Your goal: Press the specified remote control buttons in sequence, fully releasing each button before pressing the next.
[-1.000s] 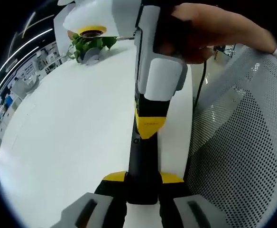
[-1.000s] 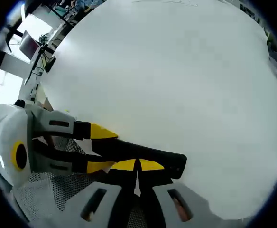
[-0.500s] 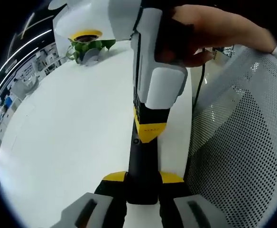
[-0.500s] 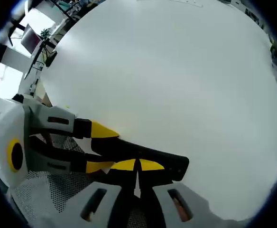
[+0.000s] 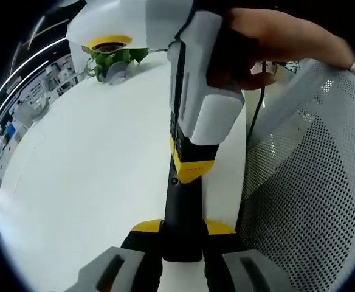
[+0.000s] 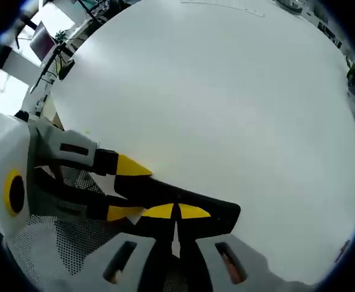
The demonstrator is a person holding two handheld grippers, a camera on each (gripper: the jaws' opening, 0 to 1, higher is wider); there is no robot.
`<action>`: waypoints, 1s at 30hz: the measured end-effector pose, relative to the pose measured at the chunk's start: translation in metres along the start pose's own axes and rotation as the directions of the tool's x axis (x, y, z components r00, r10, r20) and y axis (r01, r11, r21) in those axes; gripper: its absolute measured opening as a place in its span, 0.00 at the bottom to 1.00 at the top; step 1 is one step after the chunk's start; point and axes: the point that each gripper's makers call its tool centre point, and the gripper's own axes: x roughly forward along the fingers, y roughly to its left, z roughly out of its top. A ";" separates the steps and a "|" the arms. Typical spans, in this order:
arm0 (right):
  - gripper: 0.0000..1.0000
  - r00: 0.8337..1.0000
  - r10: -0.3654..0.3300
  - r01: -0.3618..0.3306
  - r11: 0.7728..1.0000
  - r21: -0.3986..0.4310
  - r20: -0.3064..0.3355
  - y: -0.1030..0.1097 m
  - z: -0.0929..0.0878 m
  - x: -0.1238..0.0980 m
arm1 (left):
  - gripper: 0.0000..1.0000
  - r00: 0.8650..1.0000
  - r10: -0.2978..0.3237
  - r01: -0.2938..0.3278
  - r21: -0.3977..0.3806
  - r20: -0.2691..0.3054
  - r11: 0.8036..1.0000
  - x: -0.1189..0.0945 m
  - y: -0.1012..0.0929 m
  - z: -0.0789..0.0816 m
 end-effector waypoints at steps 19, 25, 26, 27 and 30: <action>0.00 0.998 0.041 -0.038 0.996 0.083 -0.042 0.000 -0.008 -0.001 | 0.24 1.000 0.004 -0.004 -0.065 0.006 0.998 0.000 0.005 0.002; 0.00 1.000 0.020 -0.018 0.994 0.103 -0.012 -0.008 -0.005 -0.005 | 0.24 1.000 -0.025 0.027 -0.211 0.012 0.977 -0.001 0.004 0.005; 0.00 1.000 0.026 -0.024 0.994 0.110 -0.011 -0.008 -0.005 -0.005 | 0.24 0.999 -0.035 0.037 -0.238 0.011 0.971 -0.002 0.004 0.004; 0.00 0.999 0.038 -0.039 0.992 0.121 0.006 -0.006 -0.002 -0.006 | 0.24 0.999 -0.042 0.047 -0.276 0.021 0.960 -0.002 0.004 0.006; 0.00 0.999 0.043 -0.044 0.991 0.124 0.010 -0.007 0.000 -0.005 | 0.24 0.999 -0.046 0.050 -0.291 0.021 0.956 -0.003 0.004 0.006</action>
